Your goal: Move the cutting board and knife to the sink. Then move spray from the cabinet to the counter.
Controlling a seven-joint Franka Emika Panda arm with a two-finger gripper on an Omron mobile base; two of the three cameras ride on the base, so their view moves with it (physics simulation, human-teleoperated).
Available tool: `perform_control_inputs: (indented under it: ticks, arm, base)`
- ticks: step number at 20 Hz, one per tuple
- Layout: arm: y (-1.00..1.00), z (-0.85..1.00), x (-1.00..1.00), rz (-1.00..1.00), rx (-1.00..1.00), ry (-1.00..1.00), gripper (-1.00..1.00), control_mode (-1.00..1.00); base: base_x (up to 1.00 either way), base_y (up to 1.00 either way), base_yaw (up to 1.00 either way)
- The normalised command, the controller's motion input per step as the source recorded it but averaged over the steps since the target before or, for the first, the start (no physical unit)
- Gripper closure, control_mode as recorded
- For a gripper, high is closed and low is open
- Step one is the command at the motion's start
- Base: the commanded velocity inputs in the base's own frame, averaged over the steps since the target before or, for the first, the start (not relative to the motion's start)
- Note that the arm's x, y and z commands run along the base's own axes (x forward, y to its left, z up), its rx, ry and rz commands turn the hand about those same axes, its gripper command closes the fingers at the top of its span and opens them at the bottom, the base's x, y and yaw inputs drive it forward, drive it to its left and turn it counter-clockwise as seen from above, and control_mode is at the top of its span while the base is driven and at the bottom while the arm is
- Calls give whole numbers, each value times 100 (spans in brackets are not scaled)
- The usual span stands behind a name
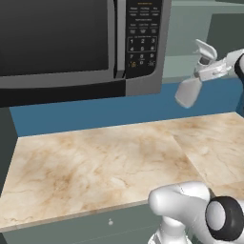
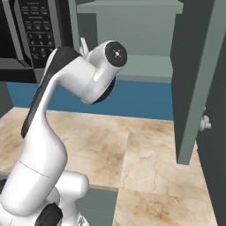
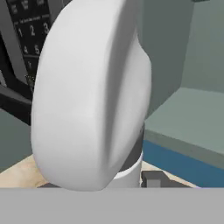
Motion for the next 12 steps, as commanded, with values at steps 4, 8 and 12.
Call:
perform_control_inputs:
  ticks: [4,8,12]
  arm:
    - [31,-72,-86,13,0,-9,100,-100]
    - [32,-56,-78,12,0,-3,100,-100]
    - [33,-54,-69,12,0,-7,100,-100]
  base:
    - [0,0,0]
    - [0,0,0]
    - [0,0,0]
